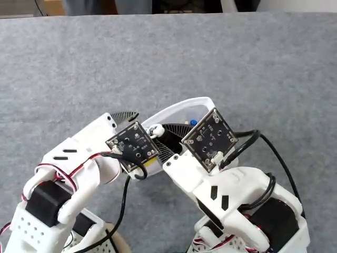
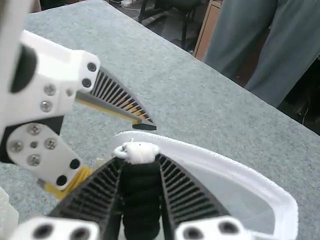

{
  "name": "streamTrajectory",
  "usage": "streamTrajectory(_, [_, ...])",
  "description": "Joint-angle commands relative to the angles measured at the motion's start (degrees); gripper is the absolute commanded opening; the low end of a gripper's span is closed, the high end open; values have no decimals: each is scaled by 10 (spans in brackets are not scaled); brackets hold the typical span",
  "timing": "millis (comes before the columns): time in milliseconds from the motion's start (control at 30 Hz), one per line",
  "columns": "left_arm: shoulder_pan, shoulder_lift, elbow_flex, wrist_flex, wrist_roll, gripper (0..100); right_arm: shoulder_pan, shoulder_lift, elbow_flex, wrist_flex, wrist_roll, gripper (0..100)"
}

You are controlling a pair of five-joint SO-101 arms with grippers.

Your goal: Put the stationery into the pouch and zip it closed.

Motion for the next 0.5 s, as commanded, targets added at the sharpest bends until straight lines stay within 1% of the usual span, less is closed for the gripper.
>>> streamTrajectory(0, [8, -2, -16, 4, -3, 203, -6, -1, -23, -3, 0, 12])
streamTrajectory(100, [8, -2, -16, 5, -1, 83, -6, -1, -23, -3, 0, 12])
streamTrajectory(167, [8, -2, -16, 5, -1, 23, -6, -1, -23, -3, 0, 12])
streamTrajectory(267, [8, -2, -16, 4, -1, 49, -6, -1, -23, -3, 0, 12])
streamTrajectory(367, [10, -2, -16, 3, -1, 51, -6, -1, -22, -3, 0, 12])
streamTrajectory(467, [26, -5, -16, 4, -1, 54, -6, -1, -22, -3, 0, 12])
